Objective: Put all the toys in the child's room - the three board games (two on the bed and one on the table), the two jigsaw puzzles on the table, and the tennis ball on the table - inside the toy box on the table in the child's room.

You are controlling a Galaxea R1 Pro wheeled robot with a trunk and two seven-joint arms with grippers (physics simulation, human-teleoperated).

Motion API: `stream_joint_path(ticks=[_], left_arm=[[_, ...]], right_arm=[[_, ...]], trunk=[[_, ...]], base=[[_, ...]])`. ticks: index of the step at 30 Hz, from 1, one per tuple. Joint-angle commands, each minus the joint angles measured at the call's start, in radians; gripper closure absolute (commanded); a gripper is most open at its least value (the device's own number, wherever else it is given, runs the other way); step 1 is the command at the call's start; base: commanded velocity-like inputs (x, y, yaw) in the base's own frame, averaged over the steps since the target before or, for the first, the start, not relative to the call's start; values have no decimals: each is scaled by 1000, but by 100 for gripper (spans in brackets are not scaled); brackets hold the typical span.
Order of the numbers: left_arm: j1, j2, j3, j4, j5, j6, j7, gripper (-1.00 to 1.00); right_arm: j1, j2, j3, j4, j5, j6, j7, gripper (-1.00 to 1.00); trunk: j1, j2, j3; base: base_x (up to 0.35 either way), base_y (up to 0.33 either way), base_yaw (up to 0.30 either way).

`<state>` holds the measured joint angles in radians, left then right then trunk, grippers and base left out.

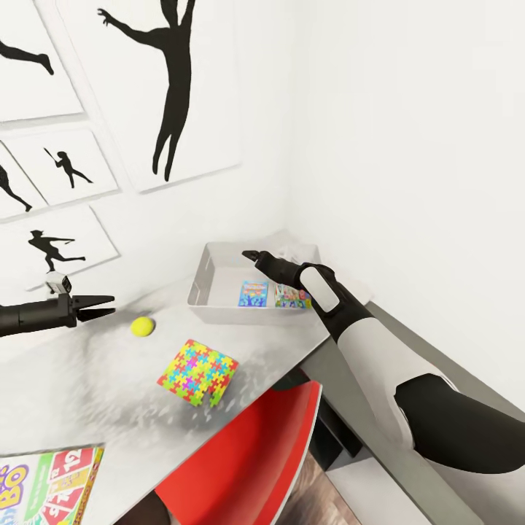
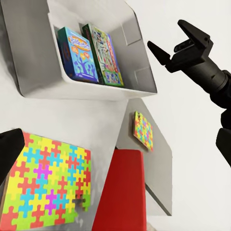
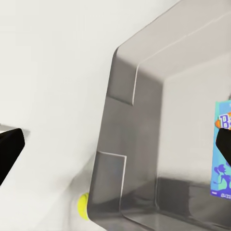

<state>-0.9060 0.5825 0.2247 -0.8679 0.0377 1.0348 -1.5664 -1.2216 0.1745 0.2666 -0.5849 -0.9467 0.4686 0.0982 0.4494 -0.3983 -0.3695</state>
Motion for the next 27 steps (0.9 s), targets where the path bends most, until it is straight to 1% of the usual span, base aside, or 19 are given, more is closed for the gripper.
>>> stream_joint_path(ticks=[1,27], left_arm=[[-1,0,-1,0,-1,10,-4,-100],[-1,0,-2,0,-1,10,-4,-100]], right_arm=[[-1,0,0,0,0,2,2,-100],[-1,0,-1,0,0,4,-2,-100]], trunk=[[1,-2,0],[1,-2,43]], base=[[0,0,0],[0,0,0]])
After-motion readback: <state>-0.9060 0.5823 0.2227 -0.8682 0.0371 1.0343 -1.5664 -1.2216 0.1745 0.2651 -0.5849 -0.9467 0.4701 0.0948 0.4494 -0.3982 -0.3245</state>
